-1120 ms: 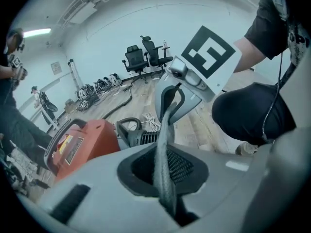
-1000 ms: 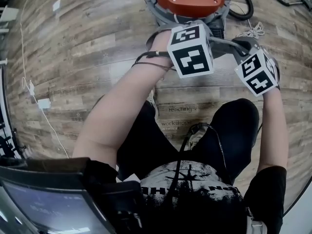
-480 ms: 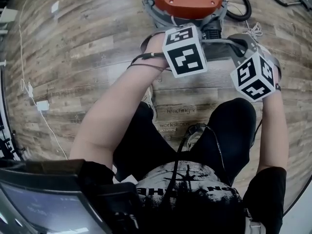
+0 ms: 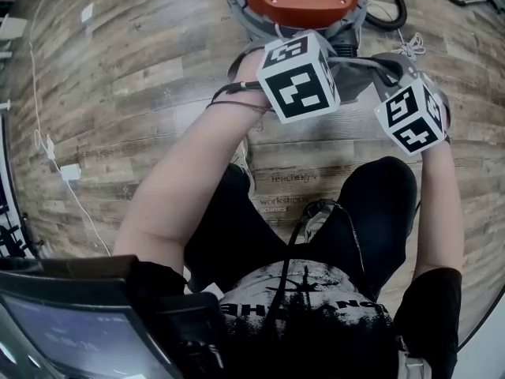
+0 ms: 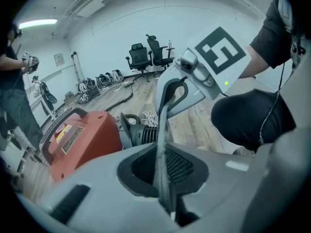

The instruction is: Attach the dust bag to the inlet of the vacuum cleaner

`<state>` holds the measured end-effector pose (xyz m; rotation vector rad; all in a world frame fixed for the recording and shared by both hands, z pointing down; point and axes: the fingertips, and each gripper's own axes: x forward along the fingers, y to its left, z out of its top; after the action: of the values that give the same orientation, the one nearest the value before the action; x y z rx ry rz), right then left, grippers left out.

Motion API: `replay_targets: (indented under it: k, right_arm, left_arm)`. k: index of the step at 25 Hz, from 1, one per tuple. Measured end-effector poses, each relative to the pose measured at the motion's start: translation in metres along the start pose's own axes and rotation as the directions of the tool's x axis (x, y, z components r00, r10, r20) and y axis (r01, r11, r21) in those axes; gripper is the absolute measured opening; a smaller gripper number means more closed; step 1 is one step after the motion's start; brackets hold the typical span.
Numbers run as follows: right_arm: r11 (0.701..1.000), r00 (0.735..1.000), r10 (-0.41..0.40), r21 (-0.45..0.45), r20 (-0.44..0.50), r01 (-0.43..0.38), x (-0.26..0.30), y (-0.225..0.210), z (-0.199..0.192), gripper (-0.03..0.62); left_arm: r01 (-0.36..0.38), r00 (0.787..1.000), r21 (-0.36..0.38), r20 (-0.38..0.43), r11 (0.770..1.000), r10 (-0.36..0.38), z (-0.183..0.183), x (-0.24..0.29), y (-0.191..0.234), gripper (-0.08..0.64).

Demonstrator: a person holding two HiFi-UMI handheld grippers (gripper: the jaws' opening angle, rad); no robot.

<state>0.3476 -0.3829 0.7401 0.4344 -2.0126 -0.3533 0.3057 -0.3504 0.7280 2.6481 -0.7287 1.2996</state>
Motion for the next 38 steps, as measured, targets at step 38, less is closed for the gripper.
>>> replay_targets:
  k: [38]
  right_arm:
    - [0.998,0.999,-0.051,0.024,-0.006,0.051,0.008,-0.001,-0.014,0.02]
  left_arm:
    - [-0.114,0.993,0.091,0.052,0.989,0.109,0.013,0.005,0.009,0.031]
